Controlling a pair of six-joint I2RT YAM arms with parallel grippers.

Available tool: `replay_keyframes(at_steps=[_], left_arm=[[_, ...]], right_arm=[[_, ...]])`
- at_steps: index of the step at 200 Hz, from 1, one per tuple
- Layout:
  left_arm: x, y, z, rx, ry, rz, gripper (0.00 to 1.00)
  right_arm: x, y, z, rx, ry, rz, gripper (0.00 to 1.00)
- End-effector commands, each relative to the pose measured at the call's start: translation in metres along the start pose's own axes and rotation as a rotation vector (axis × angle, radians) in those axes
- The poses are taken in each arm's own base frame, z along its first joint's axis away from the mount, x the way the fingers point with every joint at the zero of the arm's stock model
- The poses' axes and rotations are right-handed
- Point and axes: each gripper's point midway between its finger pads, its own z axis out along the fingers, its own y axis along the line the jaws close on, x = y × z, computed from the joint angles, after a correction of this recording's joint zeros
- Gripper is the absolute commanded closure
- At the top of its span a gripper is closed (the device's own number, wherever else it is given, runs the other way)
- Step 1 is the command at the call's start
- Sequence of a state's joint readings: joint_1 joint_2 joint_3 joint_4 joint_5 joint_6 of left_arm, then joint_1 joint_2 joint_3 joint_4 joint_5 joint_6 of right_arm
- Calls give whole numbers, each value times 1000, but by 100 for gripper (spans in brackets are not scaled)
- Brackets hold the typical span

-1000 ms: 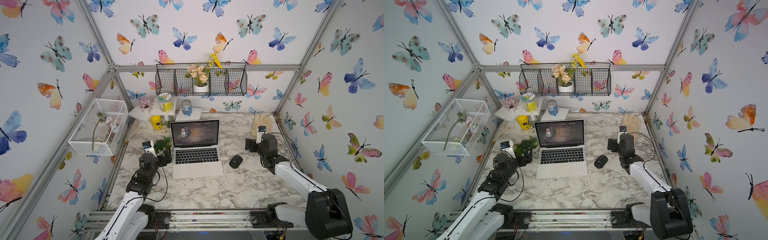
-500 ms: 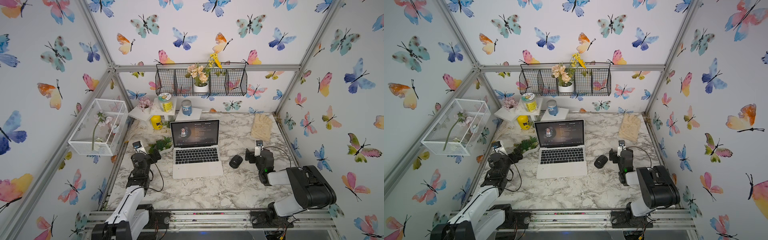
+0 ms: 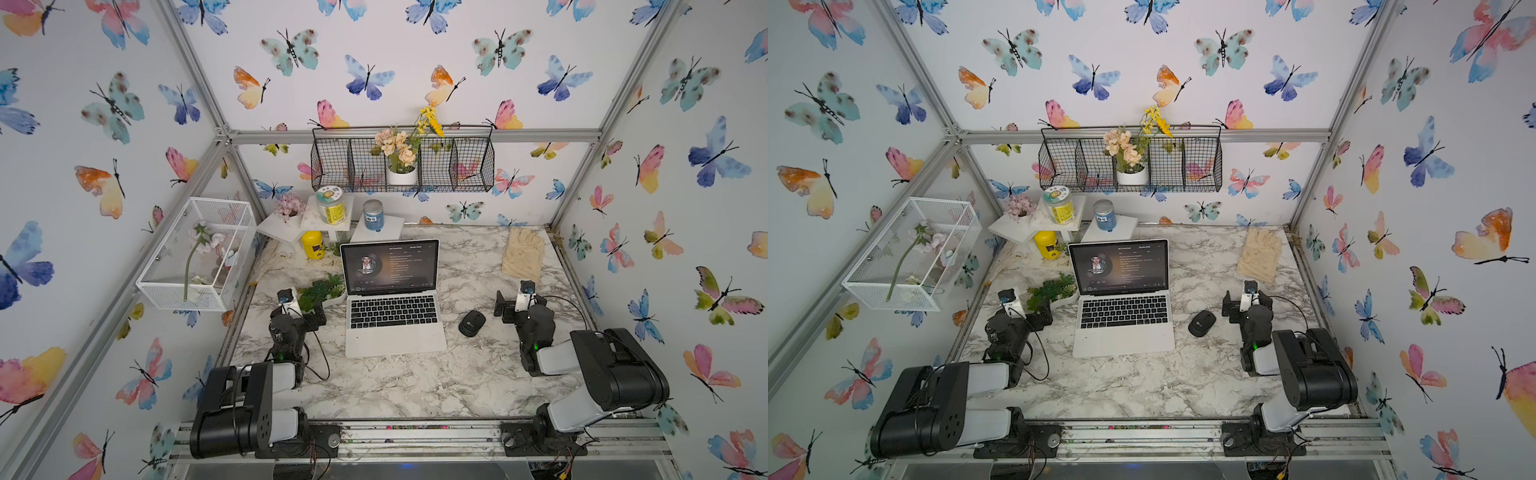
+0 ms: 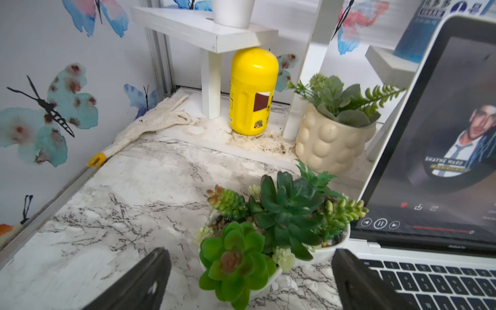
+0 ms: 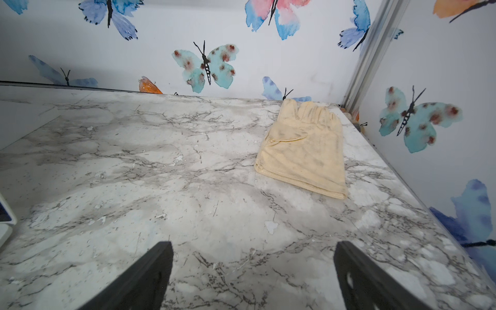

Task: Remove the wireless mouse receiver from the laptop
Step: Reset both arms

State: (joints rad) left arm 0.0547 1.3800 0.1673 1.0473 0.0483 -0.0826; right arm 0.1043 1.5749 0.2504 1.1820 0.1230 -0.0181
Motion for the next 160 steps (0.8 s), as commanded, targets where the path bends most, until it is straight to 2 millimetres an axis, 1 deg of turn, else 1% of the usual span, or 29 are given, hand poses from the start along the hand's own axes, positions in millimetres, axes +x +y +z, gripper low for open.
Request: replay_keyframes(at_steps=[1, 7, 22, 25, 37, 57, 82, 139, 160], left_arm=[[-17, -11, 6, 21, -59, 58, 1], [-14, -10, 8, 13, -39, 60, 1], [-16, -11, 8, 13, -49, 61, 1], [-15, -11, 9, 11, -43, 62, 1], [-15, -11, 9, 11, -46, 66, 1], [-15, -12, 8, 9, -47, 69, 1], [-15, -12, 7, 12, -47, 71, 1], [-15, -12, 7, 12, -48, 71, 1], [-15, -12, 7, 12, -48, 70, 1]], right_arm=[[-2, 2, 4, -23, 2, 16, 1], [-2, 2, 4, -23, 2, 16, 1], [-2, 2, 5, -25, 4, 17, 1], [-2, 2, 5, -23, 5, 17, 0], [-2, 2, 6, -25, 5, 19, 2], [-3, 1, 2, -20, -7, 18, 2], [-3, 1, 2, -20, -4, 15, 2], [-1, 3, 7, -29, 10, 15, 2], [-3, 2, 3, -27, 1, 16, 2]])
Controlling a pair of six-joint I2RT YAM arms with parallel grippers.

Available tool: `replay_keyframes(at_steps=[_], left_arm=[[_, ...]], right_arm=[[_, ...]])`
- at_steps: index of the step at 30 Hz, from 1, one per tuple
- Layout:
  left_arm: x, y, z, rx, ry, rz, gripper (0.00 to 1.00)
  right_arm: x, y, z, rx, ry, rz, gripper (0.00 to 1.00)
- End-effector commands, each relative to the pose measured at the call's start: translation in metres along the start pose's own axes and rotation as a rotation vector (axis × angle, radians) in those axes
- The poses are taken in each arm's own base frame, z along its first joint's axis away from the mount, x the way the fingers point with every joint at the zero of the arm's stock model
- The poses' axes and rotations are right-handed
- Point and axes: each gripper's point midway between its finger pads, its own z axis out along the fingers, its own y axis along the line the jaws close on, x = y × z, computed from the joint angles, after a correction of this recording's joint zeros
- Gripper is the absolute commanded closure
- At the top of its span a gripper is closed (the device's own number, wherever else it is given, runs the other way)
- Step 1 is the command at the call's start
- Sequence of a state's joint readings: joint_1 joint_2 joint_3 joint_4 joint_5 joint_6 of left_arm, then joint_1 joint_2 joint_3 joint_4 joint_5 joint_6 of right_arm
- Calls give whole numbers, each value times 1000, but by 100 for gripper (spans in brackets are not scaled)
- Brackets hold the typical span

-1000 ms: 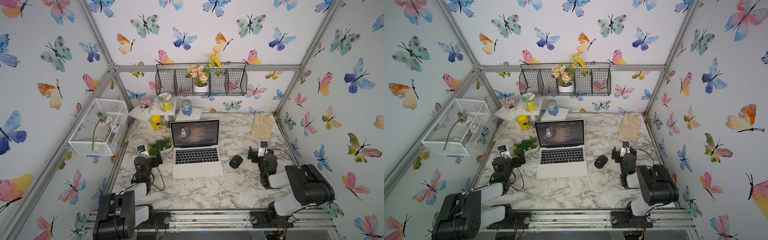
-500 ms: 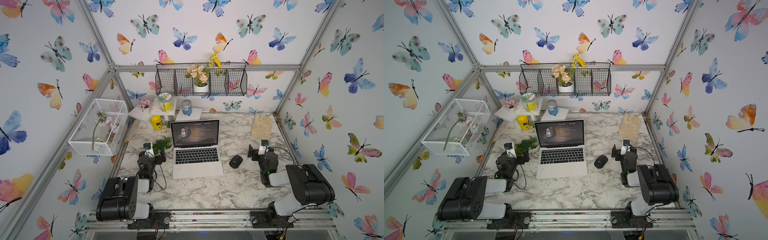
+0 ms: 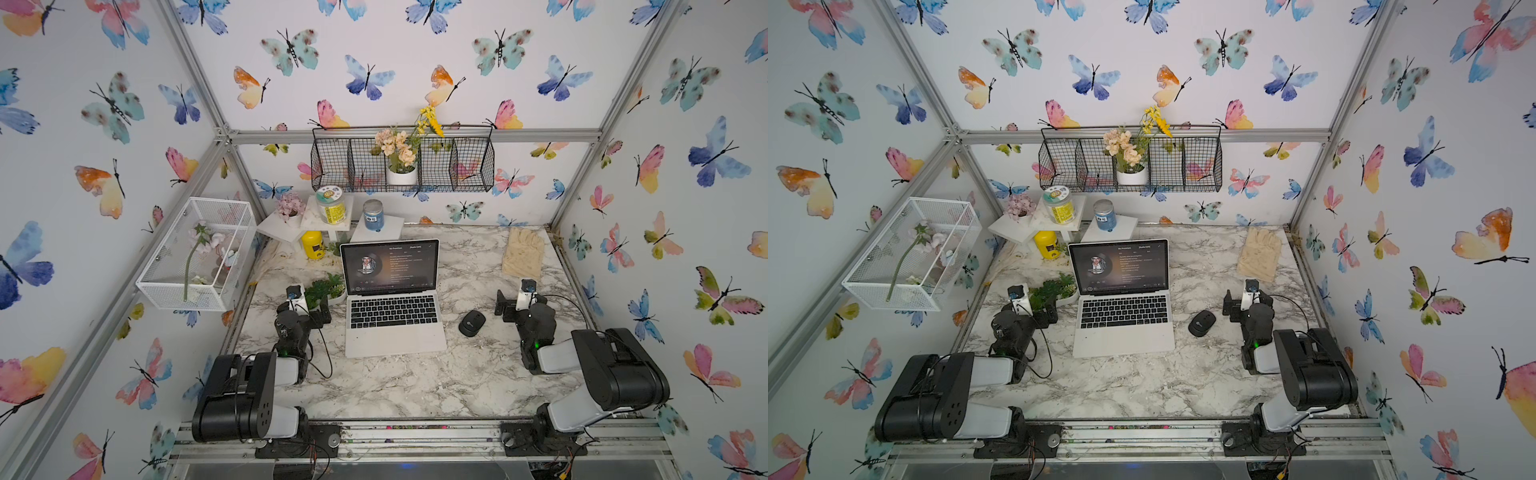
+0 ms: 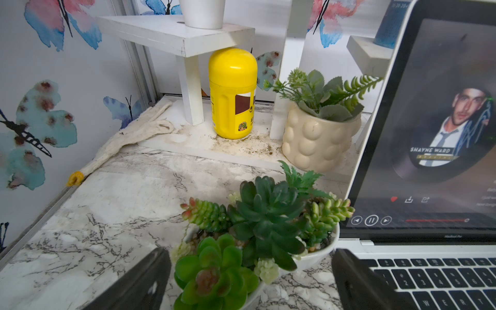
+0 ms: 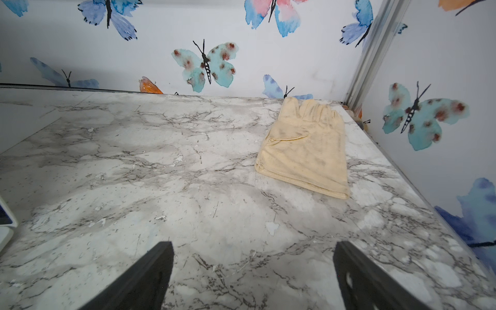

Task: Remove the wireless mouse receiver from the laptop
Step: Reset both arms

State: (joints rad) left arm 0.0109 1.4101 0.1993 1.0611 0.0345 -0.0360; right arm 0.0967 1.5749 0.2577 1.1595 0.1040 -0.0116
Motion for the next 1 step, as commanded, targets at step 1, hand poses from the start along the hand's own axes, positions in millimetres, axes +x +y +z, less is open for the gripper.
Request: replay_keyframes(at_steps=[1], left_arm=[[-9, 2, -1, -19, -34, 14, 1]], right_arm=[[-5, 1, 2, -15, -15, 10, 2]])
